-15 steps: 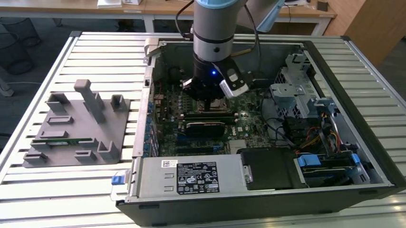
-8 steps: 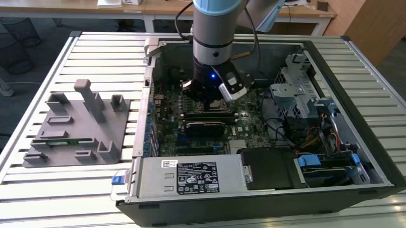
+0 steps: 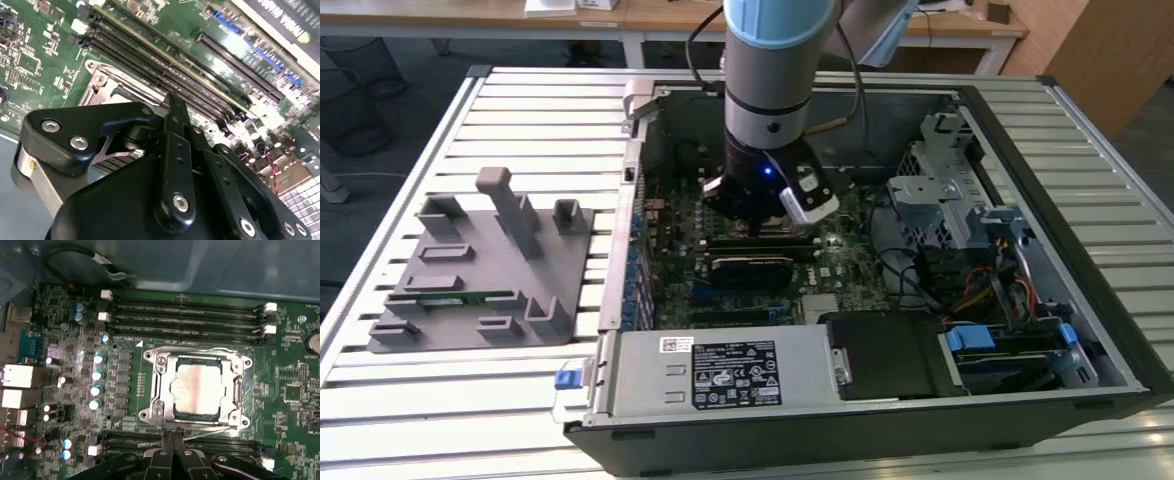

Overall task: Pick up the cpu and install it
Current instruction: 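Install the second cpu locking lever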

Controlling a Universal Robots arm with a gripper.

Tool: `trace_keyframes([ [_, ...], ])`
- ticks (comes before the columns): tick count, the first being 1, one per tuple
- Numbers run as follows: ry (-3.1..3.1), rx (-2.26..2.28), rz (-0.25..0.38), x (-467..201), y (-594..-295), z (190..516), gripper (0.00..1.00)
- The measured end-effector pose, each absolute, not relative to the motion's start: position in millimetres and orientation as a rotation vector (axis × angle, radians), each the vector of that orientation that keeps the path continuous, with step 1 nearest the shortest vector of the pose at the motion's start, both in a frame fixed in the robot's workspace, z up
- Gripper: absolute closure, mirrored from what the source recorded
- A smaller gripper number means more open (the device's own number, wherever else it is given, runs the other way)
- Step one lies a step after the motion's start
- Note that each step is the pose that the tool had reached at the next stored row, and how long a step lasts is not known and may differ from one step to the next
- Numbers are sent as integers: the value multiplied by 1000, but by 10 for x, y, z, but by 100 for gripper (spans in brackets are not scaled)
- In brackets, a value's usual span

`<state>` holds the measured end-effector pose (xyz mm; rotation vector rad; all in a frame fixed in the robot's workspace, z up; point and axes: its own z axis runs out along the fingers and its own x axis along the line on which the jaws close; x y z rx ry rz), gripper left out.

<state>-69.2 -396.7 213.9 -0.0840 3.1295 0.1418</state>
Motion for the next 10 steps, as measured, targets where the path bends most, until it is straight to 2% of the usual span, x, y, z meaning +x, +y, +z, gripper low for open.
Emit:
trace_keyframes([
  [6,3124,-84,216,-767,-4019,2135,89],
  [10,3123,-84,225,-788,-4052,2101,89],
])
